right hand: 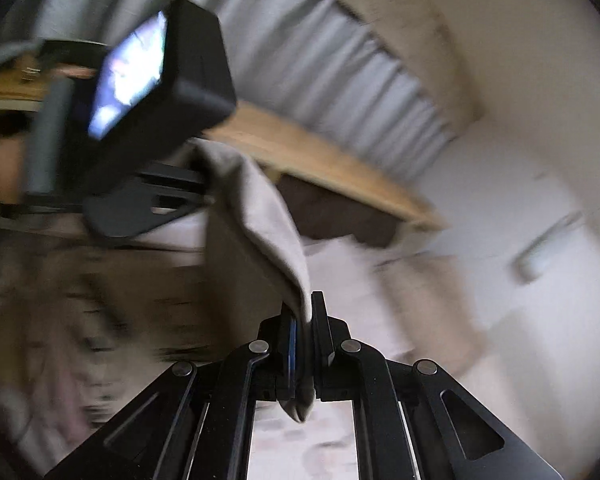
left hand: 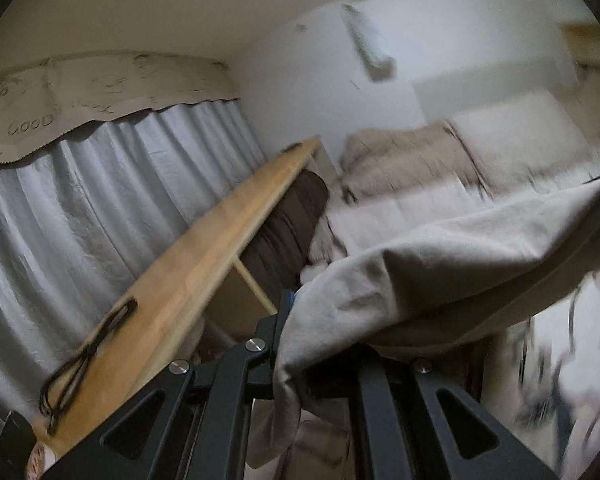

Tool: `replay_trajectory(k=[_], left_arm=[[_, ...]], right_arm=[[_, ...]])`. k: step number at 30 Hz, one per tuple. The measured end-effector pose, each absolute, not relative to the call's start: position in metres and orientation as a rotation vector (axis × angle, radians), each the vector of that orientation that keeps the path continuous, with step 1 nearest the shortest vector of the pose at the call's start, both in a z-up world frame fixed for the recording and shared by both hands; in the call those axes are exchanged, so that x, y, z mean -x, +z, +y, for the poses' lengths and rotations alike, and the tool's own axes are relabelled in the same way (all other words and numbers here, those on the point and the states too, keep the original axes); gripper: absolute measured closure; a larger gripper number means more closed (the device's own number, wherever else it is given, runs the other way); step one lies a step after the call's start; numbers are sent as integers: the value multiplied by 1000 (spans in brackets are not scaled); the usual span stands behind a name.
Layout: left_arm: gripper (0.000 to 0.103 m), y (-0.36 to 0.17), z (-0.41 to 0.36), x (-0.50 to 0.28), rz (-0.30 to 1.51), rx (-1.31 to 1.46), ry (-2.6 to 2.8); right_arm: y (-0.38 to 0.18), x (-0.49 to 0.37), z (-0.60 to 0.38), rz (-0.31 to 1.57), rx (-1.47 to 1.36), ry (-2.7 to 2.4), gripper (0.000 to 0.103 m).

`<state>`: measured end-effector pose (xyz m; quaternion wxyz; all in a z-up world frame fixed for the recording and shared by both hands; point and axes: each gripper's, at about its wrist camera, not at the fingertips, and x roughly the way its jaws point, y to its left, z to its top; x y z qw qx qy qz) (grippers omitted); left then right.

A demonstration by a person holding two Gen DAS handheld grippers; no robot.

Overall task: Fold clothes
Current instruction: 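Lift the folded shirt with both tools and carry it toward the clothes stack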

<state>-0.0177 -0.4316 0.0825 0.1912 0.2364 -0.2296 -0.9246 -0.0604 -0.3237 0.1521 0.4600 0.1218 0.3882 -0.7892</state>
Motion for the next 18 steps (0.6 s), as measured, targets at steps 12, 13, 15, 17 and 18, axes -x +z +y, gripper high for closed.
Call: replay_trajectory(k=[12,13,15,17,18], left_arm=[[93,-68,-413,-85,-1246,-870,-2357],[93,-77,-415,-85,-1260,-890,-2345],[93,-88,-419,-87,-1270,-896,-2332],[93,-96,-423,-90,-1275,-890,-2323],[93,-100,-425,-91,-1278,-888,-2318]], right_arm=[[-33,-61,-325,932,-595,-1516,96],[-43,-64,-326,938,-614,-1501,96],[-56,-70,-321,946,-639,-1477,96],[-52,-63,-312,897,-656,-1462,96],[-48,-58,-306,841,-664,-1468,96]])
